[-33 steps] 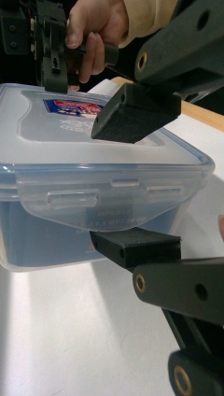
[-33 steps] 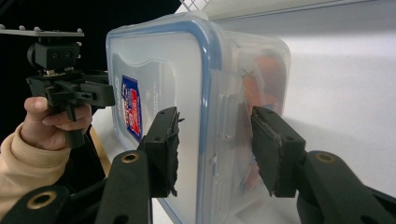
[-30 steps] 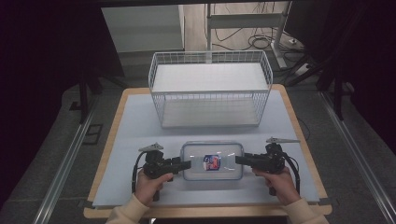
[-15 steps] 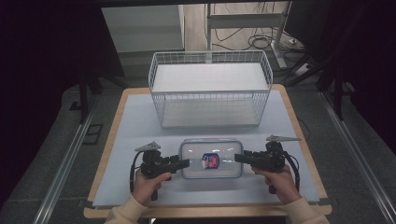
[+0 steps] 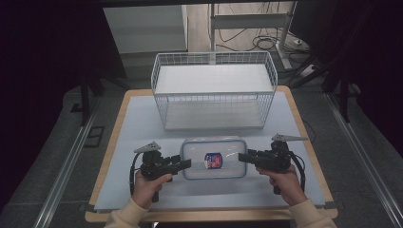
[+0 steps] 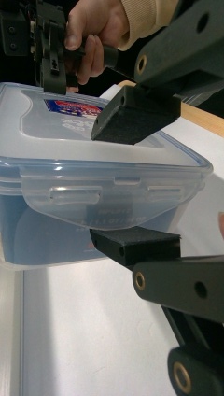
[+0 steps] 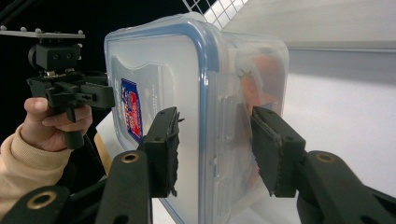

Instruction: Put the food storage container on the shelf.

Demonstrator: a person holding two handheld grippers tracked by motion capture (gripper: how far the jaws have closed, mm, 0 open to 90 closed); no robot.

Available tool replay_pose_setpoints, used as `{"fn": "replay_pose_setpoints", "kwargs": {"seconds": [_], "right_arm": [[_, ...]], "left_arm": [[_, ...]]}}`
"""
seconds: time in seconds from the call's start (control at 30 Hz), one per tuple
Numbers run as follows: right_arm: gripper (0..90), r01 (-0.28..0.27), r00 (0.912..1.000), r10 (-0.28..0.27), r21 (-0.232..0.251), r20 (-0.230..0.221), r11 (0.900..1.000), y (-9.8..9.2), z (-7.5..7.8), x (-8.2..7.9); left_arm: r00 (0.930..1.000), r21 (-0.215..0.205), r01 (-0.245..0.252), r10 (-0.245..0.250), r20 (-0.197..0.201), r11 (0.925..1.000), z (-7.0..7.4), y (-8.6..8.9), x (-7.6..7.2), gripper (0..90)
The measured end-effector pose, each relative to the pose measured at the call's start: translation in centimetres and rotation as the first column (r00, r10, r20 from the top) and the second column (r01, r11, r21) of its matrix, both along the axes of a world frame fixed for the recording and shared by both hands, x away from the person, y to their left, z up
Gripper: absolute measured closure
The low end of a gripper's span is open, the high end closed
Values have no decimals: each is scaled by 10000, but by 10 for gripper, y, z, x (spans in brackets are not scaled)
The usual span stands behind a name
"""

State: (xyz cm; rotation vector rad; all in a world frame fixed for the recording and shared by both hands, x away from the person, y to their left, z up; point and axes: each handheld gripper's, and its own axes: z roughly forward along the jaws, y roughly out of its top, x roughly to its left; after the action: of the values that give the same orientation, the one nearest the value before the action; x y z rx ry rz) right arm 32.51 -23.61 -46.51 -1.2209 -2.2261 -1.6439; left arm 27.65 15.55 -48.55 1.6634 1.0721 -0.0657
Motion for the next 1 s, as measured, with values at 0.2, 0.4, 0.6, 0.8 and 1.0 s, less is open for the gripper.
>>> {"fn": "replay_pose_setpoints", "kwargs": {"seconds": [0.2,0.4,0.6,0.8,1.0], "right_arm": [[536,-25,10000,25,43,22,10000,3,2,2],[535,38,9999,-41,192,164,9998,1,10,5],[535,52,9993,-58,180,371,9998,2,20,7],[534,62,9982,-83,347,599,9994,2,35,11],[534,99,9961,-135,417,869,9991,3,54,15]], "left_arm": [[10000,-9,-47,47,58,10000,3,2,1,480],[9998,-96,-4,6,205,10000,11,2,3,496],[9996,-205,-72,77,255,9998,19,3,5,496],[9975,-34,-99,101,706,9999,41,3,11,495],[9957,-31,-51,54,927,10000,59,4,16,495]]}}
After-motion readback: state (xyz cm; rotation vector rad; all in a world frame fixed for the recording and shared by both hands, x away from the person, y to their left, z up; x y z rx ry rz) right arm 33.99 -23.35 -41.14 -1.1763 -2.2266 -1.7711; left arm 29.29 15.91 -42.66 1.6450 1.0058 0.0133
